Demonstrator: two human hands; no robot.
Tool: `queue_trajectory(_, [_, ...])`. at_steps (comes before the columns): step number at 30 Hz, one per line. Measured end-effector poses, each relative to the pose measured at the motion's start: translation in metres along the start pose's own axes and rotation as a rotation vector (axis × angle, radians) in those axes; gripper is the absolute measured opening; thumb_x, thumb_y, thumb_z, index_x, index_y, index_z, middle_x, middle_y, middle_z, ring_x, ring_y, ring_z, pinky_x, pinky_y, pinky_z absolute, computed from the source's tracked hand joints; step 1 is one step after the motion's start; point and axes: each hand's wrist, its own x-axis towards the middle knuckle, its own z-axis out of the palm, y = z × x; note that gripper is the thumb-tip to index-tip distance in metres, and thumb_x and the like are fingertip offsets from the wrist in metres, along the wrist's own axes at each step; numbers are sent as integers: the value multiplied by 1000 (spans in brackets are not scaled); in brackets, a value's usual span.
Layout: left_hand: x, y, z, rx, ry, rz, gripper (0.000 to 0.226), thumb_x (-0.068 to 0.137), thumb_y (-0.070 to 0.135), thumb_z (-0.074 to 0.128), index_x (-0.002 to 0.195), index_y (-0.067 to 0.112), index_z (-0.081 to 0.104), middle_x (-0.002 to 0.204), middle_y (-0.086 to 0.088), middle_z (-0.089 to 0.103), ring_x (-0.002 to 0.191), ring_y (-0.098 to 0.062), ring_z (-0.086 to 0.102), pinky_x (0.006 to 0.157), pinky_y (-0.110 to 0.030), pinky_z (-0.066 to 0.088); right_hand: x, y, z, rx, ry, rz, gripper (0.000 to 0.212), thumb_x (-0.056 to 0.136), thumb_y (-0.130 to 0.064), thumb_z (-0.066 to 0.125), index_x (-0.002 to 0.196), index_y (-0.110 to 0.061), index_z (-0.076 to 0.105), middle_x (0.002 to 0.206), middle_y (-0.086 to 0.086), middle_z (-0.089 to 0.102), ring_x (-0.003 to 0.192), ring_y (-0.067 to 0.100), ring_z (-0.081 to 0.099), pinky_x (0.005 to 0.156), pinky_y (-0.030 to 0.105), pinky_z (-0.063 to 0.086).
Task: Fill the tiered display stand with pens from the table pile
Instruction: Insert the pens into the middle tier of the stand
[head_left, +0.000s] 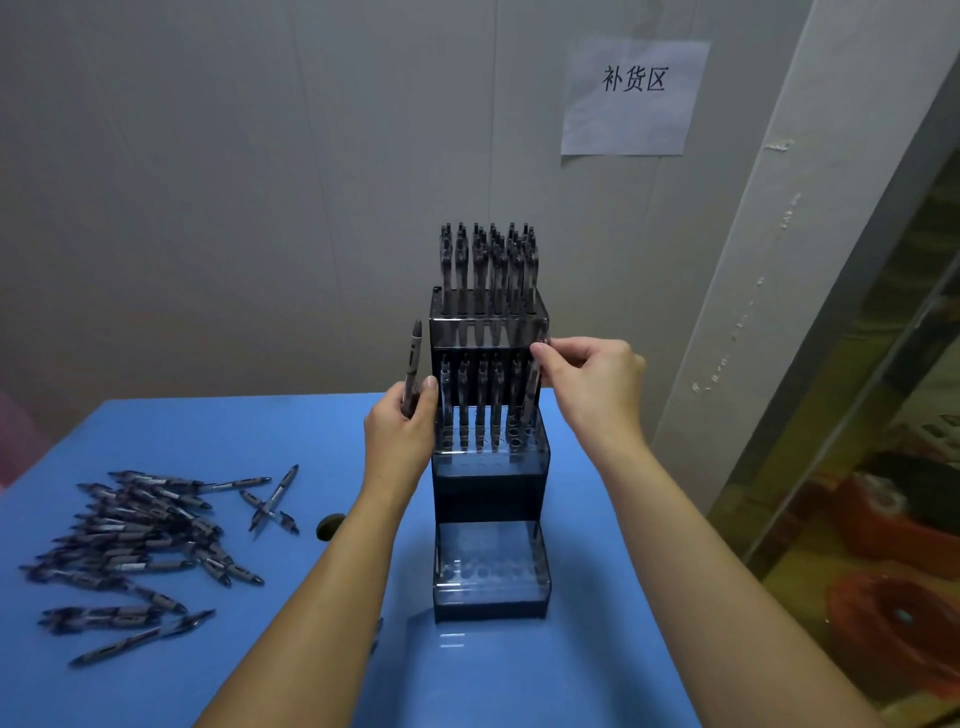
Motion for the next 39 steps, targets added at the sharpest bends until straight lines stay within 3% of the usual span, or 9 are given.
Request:
queue_trajectory(4, [-1, -1, -2, 2, 1, 4, 47, 103, 43, 56, 66, 20, 38, 56, 7, 37, 52, -14, 33, 54, -38, 34, 0, 4, 6, -79, 16, -49, 19, 92, -25, 76, 104, -12, 81, 86, -2, 79, 80, 7, 72, 77, 9, 50])
queue_trajectory(13, [-1, -3, -6, 8, -10, -3, 47, 103, 44, 56, 68, 18, 39, 57, 6, 36, 53, -14, 32, 55, -36, 32, 0, 7, 20, -99, 14, -66, 20, 94, -23, 74, 106, -9, 80, 86, -2, 77, 72, -2, 62, 62, -6, 37])
queue_trajectory(15, [-1, -3, -7, 8, -12, -5, 46, 103, 44, 56, 69, 18, 39, 58, 6, 36, 54, -14, 32, 55, -36, 32, 1, 5, 22, -129, 8, -94, 20, 94, -23, 73, 106, -8, 80, 89, 2, 78, 75, 5, 65, 66, -5, 38])
queue_trajectory(20, [-2, -2, -9, 5, -15, -11, 47, 103, 45, 56, 67, 20, 38, 58, 6, 36, 54, -15, 33, 55, -37, 33, 1, 9, 28, -227, 0, -163, 22, 96, -22, 71, 105, -4, 80, 88, 9, 78, 82, 20, 72, 84, 25, 55])
queue_trajectory(26, [-2, -2, -11, 20, -16, -11, 46, 102, 46, 56, 69, 18, 39, 60, 2, 38, 57, -17, 35, 55, -38, 34, 3, 14, 36, -314, -62, 13, 33, 98, -27, 67, 78, -3, 77, 69, 9, 72, 65, 18, 64, 71, 24, 48])
queue_trajectory(30, [-4, -5, -12, 6, -23, -27, 46, 102, 45, 56, 69, 18, 40, 60, 2, 38, 57, -18, 36, 55, -38, 34, 5, 18, 45, -414, -115, 42, 35, 98, -27, 67, 76, 0, 74, 71, 11, 71, 70, 25, 68, 71, 33, 57])
queue_trajectory(34, [-5, -5, -14, 3, -25, -26, 47, 102, 46, 56, 68, 18, 38, 59, 2, 38, 57, -18, 35, 54, -38, 34, 1, 25, 48, -508, -175, 58, 35, 97, -26, 66, 71, -1, 69, 67, 9, 65, 66, 27, 65, 67, 34, 57])
queue_trajectory(39, [-8, -3, -16, 1, -45, -29, 46, 102, 44, 56, 69, 19, 39, 59, 3, 38, 55, -16, 34, 52, -37, 35, -3, 21, 38, -677, -225, 60, 43, 97, -25, 67, 61, -7, 50, 61, 6, 52, 58, 25, 53, 56, 29, 40])
